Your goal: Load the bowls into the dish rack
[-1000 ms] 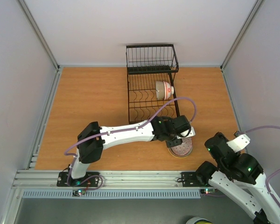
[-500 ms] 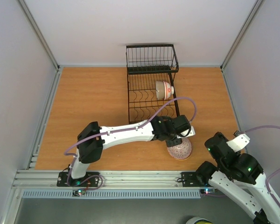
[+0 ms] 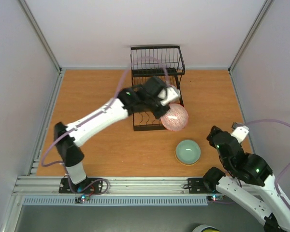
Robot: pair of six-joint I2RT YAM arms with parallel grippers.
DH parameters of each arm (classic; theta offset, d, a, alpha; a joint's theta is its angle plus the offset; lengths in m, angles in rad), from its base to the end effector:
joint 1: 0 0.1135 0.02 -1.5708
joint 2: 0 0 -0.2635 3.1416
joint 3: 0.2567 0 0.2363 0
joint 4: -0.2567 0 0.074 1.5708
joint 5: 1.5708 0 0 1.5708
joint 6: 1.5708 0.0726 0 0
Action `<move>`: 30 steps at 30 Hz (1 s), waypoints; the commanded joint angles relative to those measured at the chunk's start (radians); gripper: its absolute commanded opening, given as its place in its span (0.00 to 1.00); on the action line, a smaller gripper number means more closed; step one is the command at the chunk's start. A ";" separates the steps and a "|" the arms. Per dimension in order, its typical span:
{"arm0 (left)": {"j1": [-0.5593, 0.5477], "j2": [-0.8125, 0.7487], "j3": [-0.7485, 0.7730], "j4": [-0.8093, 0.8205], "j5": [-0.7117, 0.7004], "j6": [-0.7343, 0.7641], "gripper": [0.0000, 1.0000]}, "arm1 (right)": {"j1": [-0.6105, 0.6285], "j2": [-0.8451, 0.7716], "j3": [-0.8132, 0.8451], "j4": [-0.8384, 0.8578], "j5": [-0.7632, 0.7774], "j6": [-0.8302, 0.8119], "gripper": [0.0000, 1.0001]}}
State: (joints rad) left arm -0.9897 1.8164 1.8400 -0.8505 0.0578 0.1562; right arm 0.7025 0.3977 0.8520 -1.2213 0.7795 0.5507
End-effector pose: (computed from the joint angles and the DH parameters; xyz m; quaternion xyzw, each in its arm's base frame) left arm 0.2217 -0.3453 0.3267 0.5137 0.7768 -0.1717 0.3213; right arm 0.0685 -0.0089 0.2826 0.0837 0.8601 -0.0711 0.4981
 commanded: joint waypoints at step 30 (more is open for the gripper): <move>0.643 -0.288 -0.613 0.407 1.023 -0.115 0.01 | 0.005 0.635 -0.072 1.293 -1.116 -0.413 0.99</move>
State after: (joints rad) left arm -0.3202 1.5574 1.2400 -0.5198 0.9783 0.0517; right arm 0.7025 1.0508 0.7891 -0.0994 -0.3019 0.1123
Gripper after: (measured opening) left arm 0.034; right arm 0.987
